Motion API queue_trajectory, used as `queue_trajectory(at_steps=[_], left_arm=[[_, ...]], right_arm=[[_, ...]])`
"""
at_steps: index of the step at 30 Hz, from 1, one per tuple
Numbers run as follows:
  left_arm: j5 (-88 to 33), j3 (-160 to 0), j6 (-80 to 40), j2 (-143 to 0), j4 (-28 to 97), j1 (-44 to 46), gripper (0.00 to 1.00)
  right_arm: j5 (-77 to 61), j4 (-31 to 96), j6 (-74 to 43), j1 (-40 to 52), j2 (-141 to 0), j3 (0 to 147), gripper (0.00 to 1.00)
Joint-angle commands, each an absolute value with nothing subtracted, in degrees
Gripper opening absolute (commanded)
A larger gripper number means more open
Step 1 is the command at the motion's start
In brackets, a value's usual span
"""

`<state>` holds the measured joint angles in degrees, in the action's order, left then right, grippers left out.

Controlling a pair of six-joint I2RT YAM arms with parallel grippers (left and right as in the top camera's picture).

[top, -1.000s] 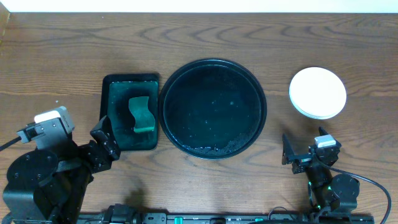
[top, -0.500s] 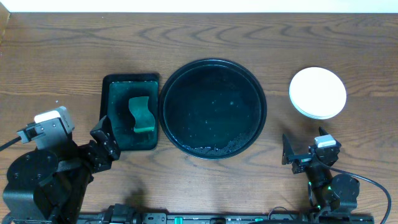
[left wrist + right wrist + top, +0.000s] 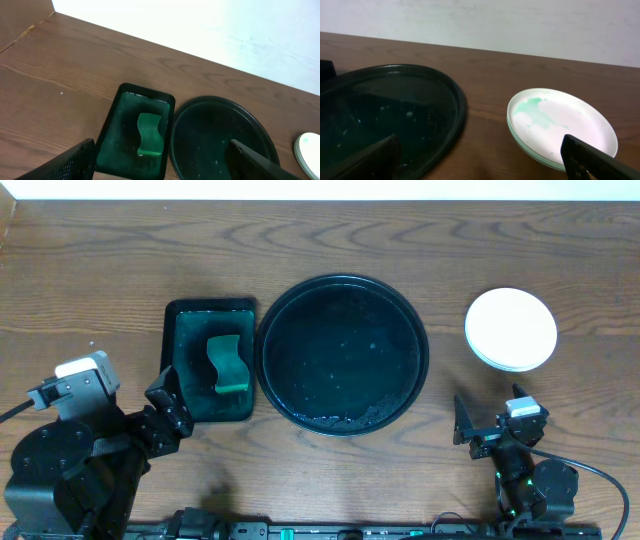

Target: Clean dirty plates on tray and stack at the side

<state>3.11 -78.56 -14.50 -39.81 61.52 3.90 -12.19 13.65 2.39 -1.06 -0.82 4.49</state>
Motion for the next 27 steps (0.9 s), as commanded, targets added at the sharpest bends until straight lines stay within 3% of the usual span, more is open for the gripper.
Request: queue_trajectory(at_steps=[1, 10, 27], left_arm=[[3.03, -78.72, -13.32, -39.99, 61.47, 3.7, 0.82], [4.97, -73.06, -13.32, -33.39, 57.04, 3.73, 0.83], [4.91, -31.77, -20.91, -9.85, 17.65, 3.7, 0.82]], right_arm=[[-12.08, 13.67, 3.29, -1.52, -0.32, 4.29, 0.99], [-12.08, 13.67, 3.29, -1.52, -0.32, 4.29, 0.99], [-12.08, 13.67, 3.29, -1.52, -0.32, 4.29, 0.99]])
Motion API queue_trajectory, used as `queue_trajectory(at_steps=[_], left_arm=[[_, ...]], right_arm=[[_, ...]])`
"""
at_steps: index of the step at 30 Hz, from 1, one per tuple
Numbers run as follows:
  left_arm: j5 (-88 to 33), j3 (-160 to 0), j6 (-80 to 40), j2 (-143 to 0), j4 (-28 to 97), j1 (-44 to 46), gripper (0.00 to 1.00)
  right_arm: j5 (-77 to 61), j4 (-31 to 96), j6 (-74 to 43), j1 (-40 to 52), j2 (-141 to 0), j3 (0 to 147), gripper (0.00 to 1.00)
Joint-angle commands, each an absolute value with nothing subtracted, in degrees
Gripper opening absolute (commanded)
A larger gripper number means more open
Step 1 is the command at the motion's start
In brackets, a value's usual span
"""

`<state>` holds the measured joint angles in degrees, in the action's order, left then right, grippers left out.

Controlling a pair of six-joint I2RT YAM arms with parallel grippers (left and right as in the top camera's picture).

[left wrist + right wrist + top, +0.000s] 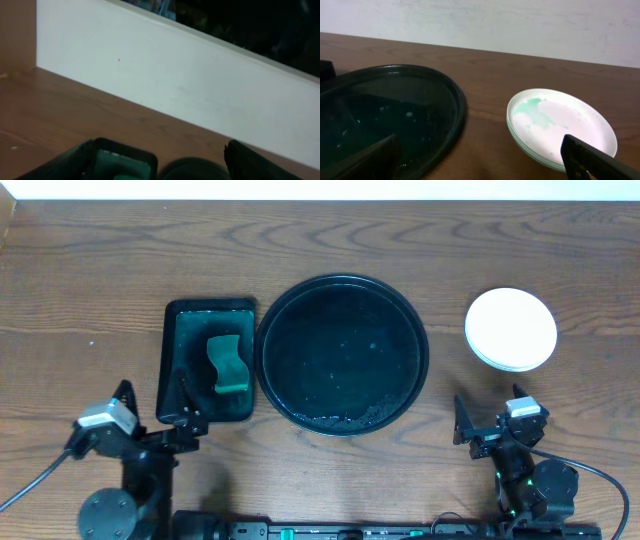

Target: Clean dirty plates on tray and stack at the side

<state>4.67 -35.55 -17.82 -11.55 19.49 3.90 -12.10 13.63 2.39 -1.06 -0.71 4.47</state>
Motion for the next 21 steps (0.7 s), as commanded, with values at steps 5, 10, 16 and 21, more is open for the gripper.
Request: queue_trajectory(at_steps=[5, 10, 16, 21], left_arm=[[4.91, -22.76, -25.04, -6.42, 10.44, 3.73, 0.82], [4.93, -16.32, -26.83, -1.28, 6.9, 3.7, 0.83], [4.95, -13.41, -27.99, -0.1, 6.31, 3.7, 0.83], [5.52, -10.96, -27.97, -0.1, 6.24, 3.7, 0.82]], right_arm=[[-12.08, 13.67, 3.29, -1.52, -0.32, 4.29, 0.99], [-12.1, 13.67, 3.29, -1.52, -0.32, 4.29, 0.99], [-12.08, 13.67, 3.29, -1.52, -0.32, 4.29, 0.99], [-12.1, 13.67, 3.29, -1.52, -0.32, 4.29, 0.99]])
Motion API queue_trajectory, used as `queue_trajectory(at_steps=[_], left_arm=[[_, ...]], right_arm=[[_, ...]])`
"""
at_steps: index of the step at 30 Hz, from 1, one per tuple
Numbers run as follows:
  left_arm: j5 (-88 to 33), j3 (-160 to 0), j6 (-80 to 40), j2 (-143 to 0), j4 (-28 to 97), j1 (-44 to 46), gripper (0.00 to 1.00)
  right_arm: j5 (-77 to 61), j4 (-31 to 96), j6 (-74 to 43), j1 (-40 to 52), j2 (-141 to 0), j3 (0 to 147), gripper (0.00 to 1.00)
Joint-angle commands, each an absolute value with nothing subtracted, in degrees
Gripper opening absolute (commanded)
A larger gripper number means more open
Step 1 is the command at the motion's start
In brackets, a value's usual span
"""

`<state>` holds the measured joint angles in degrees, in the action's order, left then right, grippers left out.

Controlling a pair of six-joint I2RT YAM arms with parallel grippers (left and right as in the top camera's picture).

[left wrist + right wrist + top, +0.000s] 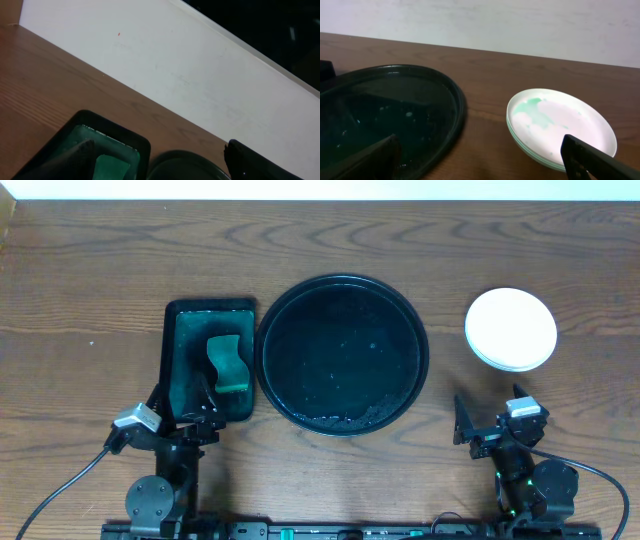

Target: Clean dirty plates on tray and stack at the side

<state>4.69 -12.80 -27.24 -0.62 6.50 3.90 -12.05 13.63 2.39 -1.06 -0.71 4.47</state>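
A stack of white plates [510, 329] rests on the table to the right of the round black tray [342, 416]; the top plate [561, 125] carries a pale green smear. The round tray [451, 95] holds only droplets. A green sponge [228, 363] lies in the dark rectangular tray [170, 360] on the left. My left gripper [182, 402] sits low at that tray's front edge, open and holding nothing, its camera facing the sponge [112, 168]. My right gripper [490, 418] is open and holding nothing, in front of the plates.
Both arm bases stand at the table's front edge. A white wall [165, 60] runs behind the table's far side. Bare brown wood [90, 290] surrounds the trays and plates.
My left arm has shifted a little to the right along the front edge, and its camera now shows more of the rectangular tray and the sponge. The right arm and the plates have not moved.
At first my left arm stood raised at the front left, its camera looking down on the sponge tray and round tray. Then it was folded low at the front edge, facing the wall. Now it sits further right. The plate stack, the trays and my right arm stayed put.
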Motion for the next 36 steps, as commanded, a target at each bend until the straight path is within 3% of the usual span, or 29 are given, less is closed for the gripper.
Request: queue_trajectory(at_steps=[1, 36], left_arm=[[5.58, -10.2, -27.97, -0.1, 6.07, 3.7, 0.83], [3.86, -1.63, -18.68, -0.23, 6.79, 3.7, 0.83]], right_arm=[[-12.1, 13.67, 3.29, -1.52, -0.32, 4.29, 0.99], [-12.08, 13.67, 3.29, -1.52, -0.32, 4.29, 0.99]])
